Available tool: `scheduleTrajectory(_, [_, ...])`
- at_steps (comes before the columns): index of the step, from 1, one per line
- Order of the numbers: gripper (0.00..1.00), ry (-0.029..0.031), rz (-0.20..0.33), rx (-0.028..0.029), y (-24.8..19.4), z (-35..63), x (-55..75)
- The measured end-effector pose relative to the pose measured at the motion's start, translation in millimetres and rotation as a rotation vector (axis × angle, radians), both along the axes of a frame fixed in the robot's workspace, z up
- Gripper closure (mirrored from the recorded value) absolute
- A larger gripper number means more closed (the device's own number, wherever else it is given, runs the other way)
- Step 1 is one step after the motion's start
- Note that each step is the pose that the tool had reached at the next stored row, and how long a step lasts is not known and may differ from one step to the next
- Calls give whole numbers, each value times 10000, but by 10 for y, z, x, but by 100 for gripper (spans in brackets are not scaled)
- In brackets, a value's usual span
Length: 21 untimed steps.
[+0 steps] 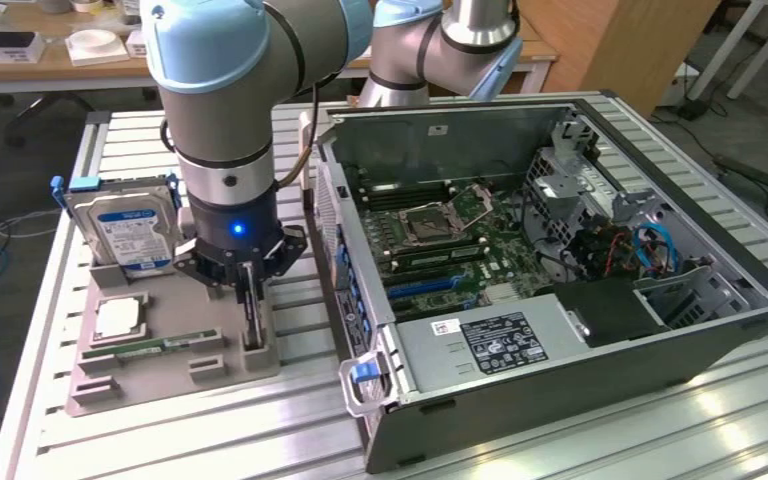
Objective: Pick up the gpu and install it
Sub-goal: 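Pick up the gpu and move the gpu toward the slot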
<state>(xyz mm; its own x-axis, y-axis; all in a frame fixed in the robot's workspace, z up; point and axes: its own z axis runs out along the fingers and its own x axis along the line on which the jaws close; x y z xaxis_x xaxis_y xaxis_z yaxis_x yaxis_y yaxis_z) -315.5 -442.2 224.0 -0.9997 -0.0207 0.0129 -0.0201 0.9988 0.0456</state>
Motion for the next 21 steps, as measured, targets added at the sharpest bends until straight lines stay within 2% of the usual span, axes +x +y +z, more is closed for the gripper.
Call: scheduleTrajectory(21, [74,0,-1,26,0,189,0])
